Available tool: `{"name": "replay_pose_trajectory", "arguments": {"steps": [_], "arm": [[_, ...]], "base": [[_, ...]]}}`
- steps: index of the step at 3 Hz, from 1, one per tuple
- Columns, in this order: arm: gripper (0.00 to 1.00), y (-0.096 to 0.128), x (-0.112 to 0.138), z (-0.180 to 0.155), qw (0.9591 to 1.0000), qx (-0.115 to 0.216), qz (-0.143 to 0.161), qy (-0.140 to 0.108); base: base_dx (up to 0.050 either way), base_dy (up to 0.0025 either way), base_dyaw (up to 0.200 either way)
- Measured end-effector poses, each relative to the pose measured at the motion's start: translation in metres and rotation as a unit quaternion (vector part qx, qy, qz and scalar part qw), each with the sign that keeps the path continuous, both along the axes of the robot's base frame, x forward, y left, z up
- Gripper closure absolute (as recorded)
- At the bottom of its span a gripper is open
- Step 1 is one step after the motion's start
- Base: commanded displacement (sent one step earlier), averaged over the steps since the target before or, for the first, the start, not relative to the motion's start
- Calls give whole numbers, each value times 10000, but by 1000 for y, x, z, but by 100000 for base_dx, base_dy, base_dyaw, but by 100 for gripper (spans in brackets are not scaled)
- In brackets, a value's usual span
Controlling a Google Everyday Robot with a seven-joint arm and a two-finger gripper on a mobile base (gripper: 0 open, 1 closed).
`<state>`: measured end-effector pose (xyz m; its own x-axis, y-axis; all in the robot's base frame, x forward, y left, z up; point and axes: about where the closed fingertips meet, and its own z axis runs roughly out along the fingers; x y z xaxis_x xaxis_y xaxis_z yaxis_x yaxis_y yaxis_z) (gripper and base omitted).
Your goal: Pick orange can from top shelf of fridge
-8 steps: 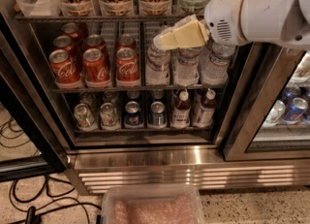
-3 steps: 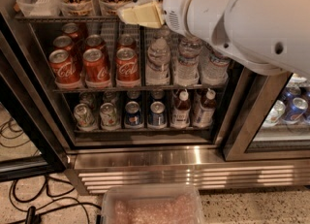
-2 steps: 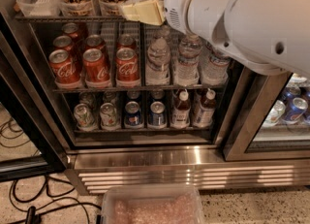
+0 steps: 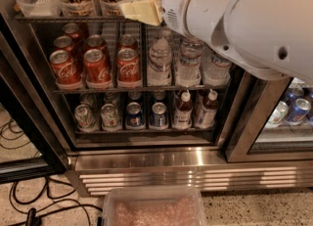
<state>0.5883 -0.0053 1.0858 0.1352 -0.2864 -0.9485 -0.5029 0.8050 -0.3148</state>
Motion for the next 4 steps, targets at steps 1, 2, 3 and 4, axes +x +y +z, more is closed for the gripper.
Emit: {"name": "replay_pose_trajectory", "arguments": {"steps": [1,2,3,4], "arm": [[28,7,2,-4,9999,111,5,-9],[33,9,4,-10,9999,167,-22,-30],[33,4,8,-16,9998,125,-132,-89],[31,-9,11,-22,9993,26,-339,-183]], "base": [[0,0,0],[0,0,0],[0,0,0],[0,0,0]]}}
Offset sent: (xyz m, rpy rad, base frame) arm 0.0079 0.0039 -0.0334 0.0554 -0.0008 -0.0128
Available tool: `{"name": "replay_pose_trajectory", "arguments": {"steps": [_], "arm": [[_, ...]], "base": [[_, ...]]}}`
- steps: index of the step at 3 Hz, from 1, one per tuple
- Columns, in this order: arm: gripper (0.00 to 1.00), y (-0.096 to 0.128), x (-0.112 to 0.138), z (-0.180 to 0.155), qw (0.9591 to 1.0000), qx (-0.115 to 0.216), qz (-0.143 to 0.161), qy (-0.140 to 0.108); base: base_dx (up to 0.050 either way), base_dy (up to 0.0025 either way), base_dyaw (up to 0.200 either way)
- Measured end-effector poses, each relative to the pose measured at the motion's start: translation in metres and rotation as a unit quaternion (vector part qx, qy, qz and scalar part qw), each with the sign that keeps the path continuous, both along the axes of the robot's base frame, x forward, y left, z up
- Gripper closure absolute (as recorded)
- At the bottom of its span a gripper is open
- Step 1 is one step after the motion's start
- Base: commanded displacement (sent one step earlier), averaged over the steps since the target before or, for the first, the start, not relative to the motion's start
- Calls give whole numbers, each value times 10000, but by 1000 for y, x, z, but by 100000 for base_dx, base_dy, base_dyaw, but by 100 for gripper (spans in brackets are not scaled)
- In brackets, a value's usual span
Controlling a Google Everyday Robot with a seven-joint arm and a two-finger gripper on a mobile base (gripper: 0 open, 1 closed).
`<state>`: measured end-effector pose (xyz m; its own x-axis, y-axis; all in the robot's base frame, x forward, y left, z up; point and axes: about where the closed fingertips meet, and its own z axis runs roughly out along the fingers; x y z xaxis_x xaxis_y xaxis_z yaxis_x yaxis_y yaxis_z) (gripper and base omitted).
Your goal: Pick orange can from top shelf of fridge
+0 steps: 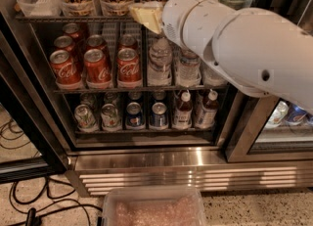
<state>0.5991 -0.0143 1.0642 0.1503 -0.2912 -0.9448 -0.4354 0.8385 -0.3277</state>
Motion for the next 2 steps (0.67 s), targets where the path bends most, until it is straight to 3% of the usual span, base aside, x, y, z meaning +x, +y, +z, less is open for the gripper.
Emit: {"name": "replay_pose_trajectory", "arguments": {"steps": [2], "arm": [[36,-8,17,1,9994,-78,-219,-247]], "base": [[0,0,0]]}}
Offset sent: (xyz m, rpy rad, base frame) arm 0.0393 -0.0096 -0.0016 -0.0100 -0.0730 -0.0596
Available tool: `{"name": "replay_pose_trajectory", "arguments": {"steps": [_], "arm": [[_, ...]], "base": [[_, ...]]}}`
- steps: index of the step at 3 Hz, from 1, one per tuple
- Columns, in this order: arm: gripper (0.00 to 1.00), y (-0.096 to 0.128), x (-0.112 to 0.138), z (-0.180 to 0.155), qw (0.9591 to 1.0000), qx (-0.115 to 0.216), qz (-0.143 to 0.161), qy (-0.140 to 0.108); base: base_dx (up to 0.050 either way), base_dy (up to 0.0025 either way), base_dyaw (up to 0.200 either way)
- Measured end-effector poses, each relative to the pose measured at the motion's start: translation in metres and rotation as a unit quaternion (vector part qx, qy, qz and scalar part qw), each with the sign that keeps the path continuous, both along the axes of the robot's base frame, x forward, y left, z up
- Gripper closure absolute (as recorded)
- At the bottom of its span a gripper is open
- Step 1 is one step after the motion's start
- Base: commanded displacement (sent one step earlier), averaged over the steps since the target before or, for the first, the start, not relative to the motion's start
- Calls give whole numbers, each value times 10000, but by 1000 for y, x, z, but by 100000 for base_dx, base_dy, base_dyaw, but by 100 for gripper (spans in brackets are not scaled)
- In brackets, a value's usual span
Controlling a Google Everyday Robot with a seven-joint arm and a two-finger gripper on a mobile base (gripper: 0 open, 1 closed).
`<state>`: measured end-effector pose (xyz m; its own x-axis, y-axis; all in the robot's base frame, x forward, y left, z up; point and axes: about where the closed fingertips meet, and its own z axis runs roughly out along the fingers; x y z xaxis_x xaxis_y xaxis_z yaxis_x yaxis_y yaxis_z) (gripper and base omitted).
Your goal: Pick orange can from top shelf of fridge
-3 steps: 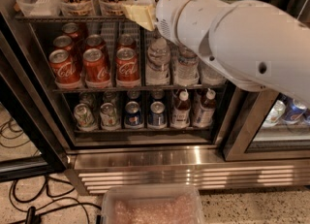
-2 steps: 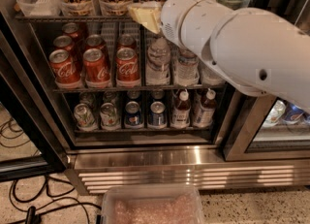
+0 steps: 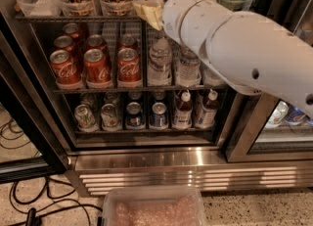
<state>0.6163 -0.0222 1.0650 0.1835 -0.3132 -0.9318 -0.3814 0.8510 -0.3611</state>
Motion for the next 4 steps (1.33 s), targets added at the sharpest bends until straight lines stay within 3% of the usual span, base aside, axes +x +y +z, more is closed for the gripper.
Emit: {"name": "replay_pose_trajectory", "arguments": {"steps": [1,2,3,4], "arm": [[37,6,16,6,9999,76,24,-124],[38,15,49,16,9993,228,-17,-298],[39,16,52,20,9992,256,-18,-320],[58,16,54,20,9992,302,0,-274]], "base": [[0,0,0],[0,0,0],[0,0,0],[0,0,0]]}}
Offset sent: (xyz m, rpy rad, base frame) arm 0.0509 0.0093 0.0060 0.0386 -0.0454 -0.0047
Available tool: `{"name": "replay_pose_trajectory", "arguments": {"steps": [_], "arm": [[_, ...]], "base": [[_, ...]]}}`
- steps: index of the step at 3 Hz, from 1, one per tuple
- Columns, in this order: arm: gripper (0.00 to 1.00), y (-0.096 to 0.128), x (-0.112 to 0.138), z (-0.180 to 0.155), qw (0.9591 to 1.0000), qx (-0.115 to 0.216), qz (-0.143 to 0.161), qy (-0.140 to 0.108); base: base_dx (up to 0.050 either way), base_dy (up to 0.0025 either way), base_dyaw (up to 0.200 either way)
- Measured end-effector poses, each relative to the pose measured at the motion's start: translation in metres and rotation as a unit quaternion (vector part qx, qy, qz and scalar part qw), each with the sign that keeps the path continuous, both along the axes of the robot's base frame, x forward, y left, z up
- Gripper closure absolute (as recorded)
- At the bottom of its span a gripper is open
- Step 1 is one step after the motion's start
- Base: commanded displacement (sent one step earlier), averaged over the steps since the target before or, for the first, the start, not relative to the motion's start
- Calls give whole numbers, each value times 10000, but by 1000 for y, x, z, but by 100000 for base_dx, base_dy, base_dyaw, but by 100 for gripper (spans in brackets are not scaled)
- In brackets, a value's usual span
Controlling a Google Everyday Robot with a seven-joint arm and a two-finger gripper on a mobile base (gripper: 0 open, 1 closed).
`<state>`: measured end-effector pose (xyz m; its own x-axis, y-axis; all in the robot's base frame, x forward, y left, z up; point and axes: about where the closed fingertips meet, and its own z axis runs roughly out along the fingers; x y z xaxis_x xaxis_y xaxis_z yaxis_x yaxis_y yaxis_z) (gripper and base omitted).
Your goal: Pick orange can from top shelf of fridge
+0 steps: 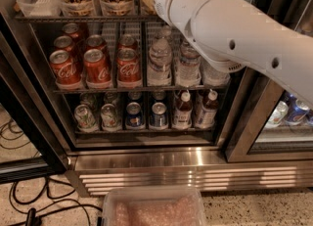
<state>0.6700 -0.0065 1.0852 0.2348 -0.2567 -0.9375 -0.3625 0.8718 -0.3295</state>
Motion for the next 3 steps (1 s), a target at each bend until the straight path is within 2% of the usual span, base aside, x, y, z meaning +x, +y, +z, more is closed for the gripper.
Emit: {"name": "replay_pose_trajectory", "arguments": {"steps": [1,2,3], "arm": [[81,0,0,0,10000,0,0,0],[100,0,0,0,10000,0,0,0],[100,0,0,0,10000,0,0,0]], "base": [[0,0,0],[0,0,0],[0,0,0]]}}
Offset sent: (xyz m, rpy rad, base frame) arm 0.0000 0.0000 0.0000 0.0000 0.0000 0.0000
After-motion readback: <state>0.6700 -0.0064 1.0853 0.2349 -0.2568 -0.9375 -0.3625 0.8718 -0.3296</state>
